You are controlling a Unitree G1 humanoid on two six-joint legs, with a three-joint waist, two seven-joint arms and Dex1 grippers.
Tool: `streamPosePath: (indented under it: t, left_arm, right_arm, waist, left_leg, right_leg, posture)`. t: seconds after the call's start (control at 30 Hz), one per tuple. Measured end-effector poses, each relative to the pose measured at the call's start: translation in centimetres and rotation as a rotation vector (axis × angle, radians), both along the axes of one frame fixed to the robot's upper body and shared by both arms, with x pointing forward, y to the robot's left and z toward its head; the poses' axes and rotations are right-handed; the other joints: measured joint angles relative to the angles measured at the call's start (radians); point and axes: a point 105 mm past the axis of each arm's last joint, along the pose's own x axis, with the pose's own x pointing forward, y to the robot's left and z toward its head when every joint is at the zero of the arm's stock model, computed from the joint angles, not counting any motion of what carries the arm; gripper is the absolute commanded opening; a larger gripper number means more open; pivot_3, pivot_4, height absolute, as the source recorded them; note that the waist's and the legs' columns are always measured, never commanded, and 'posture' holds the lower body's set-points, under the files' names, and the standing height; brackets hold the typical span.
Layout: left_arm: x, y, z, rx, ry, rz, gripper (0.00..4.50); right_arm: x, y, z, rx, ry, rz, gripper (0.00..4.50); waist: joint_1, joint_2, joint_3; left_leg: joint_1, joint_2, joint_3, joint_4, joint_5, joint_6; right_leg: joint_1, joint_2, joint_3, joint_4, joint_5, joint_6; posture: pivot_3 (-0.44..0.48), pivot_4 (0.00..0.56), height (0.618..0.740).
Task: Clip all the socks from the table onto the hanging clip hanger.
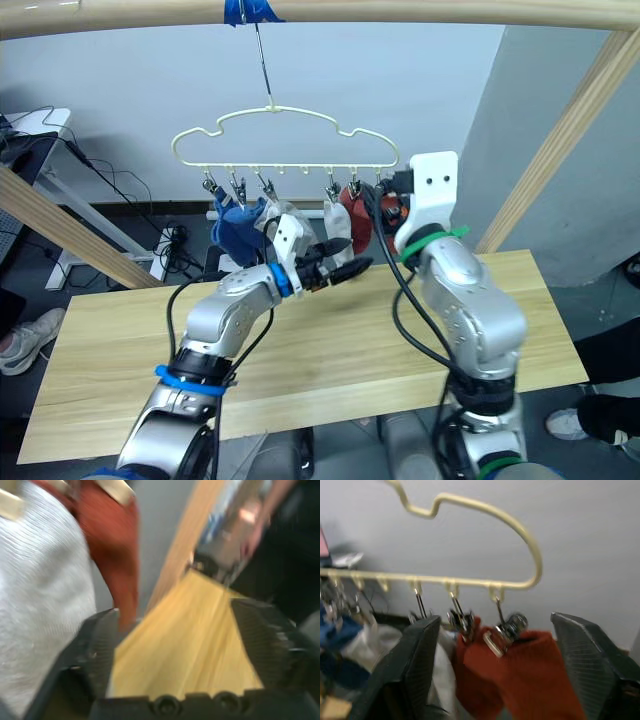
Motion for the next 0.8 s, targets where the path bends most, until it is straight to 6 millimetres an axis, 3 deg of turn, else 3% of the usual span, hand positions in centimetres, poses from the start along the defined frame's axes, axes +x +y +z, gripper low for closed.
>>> streamPosePath:
  t: [0.2, 0.3, 0.57, 0.8]
  left_arm:
    - [-2.7, 3.9, 0.3, 0.153, -0.081, -0.039, 4.5]
    - [-3.8, 7.0, 1.0, 0.216, -0.075, -0.022, 4.5]
    - [-3.3, 14.6, 4.4, 0.338, -0.118, 0.233, 4.5]
    - [-3.0, 19.7, 2.7, 0.432, -0.011, 0.397, 4.5]
  right_arm:
    - [-1.3, -1.7, -1.0, -0.211, 0.01, 0.181, 4.43]
    - [-2.0, -2.3, -0.9, -0.296, -0.003, 0.276, 4.43]
    - [-1.7, -5.9, -1.6, -0.444, 0.002, 0.389, 4.43]
    - [-1.4, -8.2, -1.3, -0.479, -0.008, 0.399, 4.43]
  waist:
    - [-0.001, 0.0, 0.0]
    - [0.001, 0.0, -0.001]
    - [0.033, -0.003, -0.003]
    - [0.051, -0.003, -0.014]
  left_leg:
    - [0.001, 0.0, 0.0, 0.0, 0.0, 0.0]
    - [0.001, 0.0, 0.0, 0.0, 0.0, 0.0]
    - [0.001, 0.0, 0.001, 0.001, 0.0, 0.0]
    - [0.001, 0.0, 0.001, 0.001, 0.0, 0.0]
  right_leg:
    - [0.0, 0.0, 0.0, 0.001, 0.0, 0.0]
    - [0.0, 0.0, -0.001, 0.001, 0.0, 0.0]
    - [0.0, -0.001, -0.001, 0.0, 0.0, 0.0]
    - [0.0, -0.001, -0.001, 0.001, 0.0, 0.0]
  posture:
    - [-0.196, 0.192, 0.74]
    - [-0.169, 0.178, 0.74]
    - [-0.108, 0.135, 0.74]
    - [-0.096, 0.103, 0.74]
